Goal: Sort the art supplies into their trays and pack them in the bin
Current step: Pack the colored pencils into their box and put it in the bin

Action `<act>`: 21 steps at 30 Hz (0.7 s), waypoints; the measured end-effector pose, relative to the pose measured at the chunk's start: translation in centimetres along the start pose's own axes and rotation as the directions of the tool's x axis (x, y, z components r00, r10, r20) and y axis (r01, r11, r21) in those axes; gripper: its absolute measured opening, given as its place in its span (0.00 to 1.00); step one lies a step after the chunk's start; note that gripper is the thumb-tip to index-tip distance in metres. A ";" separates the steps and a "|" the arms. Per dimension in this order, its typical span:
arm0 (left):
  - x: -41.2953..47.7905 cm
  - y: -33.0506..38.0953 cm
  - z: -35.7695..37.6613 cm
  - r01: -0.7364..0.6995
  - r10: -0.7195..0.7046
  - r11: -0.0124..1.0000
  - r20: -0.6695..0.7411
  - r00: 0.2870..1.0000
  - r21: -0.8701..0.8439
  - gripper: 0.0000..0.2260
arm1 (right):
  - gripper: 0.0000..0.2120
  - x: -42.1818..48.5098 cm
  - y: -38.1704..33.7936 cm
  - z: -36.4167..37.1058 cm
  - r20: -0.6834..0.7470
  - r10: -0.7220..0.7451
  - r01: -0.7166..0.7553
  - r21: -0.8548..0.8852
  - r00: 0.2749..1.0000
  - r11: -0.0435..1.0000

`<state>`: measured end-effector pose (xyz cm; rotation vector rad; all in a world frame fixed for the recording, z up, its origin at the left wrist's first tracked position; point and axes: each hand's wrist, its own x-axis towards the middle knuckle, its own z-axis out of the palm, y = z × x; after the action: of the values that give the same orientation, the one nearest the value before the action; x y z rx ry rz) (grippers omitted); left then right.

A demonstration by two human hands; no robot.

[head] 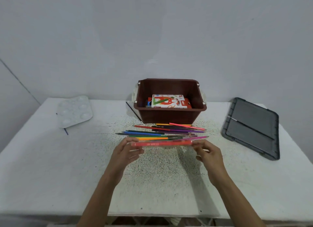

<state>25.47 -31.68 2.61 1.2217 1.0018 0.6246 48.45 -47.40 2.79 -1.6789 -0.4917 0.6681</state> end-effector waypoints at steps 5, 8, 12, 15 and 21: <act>-0.1 -0.7 -0.9 0.025 -0.025 0.999 -0.009 1.000 0.039 0.08 | 0.13 -0.8 0.3 0.7 0.076 0.120 -0.125 0.068 0.990 0.990; 0.2 -1.4 -1.3 0.051 -0.051 0.992 0.001 0.999 0.117 0.03 | 0.13 -1.2 0.8 1.0 0.073 0.151 -0.157 0.087 0.986 0.984; 0.1 -2.0 -1.0 0.078 -0.085 0.976 0.022 0.996 0.205 0.08 | 0.09 -1.3 1.4 1.0 0.086 0.137 -0.141 0.043 0.987 0.989; 0.4 -2.7 -0.6 0.065 -0.102 0.946 0.101 0.990 0.318 0.14 | 0.09 -0.9 2.2 0.9 0.062 0.124 -0.124 -0.012 0.990 0.992; 0.6 -4.7 -0.3 -0.116 0.038 0.742 0.131 0.991 0.661 0.22 | 0.11 -0.2 4.3 0.2 0.075 0.146 -0.126 -0.224 0.986 0.966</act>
<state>24.95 -32.23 -2.08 1.9220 1.1273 0.2414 47.96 -48.28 -1.38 -1.9091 -0.5330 0.8173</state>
